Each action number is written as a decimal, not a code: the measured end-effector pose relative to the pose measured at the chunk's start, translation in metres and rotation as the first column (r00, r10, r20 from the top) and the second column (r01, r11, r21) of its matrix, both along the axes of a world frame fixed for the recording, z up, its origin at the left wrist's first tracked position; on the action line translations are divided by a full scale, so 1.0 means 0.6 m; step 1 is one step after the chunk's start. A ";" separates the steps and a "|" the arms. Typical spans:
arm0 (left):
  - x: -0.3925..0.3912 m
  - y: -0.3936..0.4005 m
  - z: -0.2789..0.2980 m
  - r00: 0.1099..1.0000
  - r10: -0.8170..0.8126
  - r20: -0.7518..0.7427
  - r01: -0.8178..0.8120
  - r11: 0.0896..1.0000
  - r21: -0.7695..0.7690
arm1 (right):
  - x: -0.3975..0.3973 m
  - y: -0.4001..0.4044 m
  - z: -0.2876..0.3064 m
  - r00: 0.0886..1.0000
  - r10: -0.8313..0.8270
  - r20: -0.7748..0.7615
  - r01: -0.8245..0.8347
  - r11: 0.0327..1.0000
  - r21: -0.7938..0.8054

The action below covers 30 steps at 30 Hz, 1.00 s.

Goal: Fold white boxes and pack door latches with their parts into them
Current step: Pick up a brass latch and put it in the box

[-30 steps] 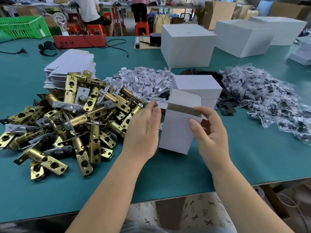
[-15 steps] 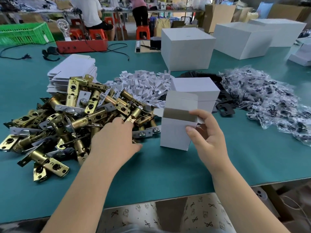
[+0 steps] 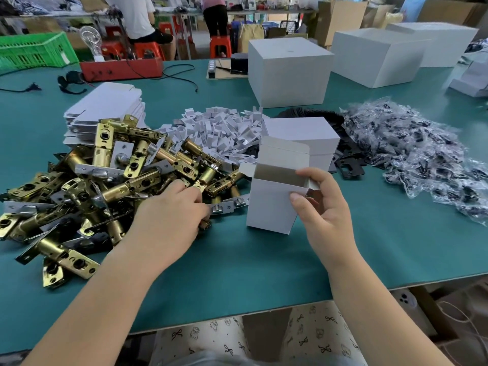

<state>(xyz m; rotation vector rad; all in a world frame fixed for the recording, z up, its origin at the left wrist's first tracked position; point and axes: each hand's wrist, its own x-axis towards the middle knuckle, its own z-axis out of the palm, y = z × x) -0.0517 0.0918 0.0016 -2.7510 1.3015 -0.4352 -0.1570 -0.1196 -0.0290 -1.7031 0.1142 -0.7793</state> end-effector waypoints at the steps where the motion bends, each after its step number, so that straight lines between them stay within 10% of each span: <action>1: 0.004 0.004 0.003 0.999 -0.047 0.001 0.047 0.999 -0.020 | 0.000 0.000 0.000 1.000 -0.002 -0.002 0.002 1.000 -0.002; 6: 0.019 0.009 -0.002 0.971 -0.221 0.095 0.227 0.972 -0.058 | 0.001 0.001 -0.001 1.000 -0.022 -0.012 0.021 1.000 -0.020; 11: 0.029 0.011 0.018 0.997 -0.043 0.056 0.061 0.923 -0.380 | 0.005 0.000 -0.002 0.999 -0.016 -0.046 0.015 0.999 -0.038; 20: 0.070 -0.020 0.045 0.925 0.177 -0.335 -0.376 0.542 -0.752 | 0.007 -0.003 -0.004 0.998 -0.021 -0.057 0.017 0.998 -0.065; 27: 0.078 -0.019 0.141 0.924 -0.146 -0.354 -0.342 0.100 -0.934 | 0.011 -0.004 -0.004 0.997 -0.037 -0.064 0.033 0.998 -0.062; 30: 0.071 -0.034 0.184 0.886 -0.318 -0.336 -0.313 0.124 -0.942 | 0.009 -0.003 -0.003 0.997 -0.025 -0.066 0.020 0.997 -0.070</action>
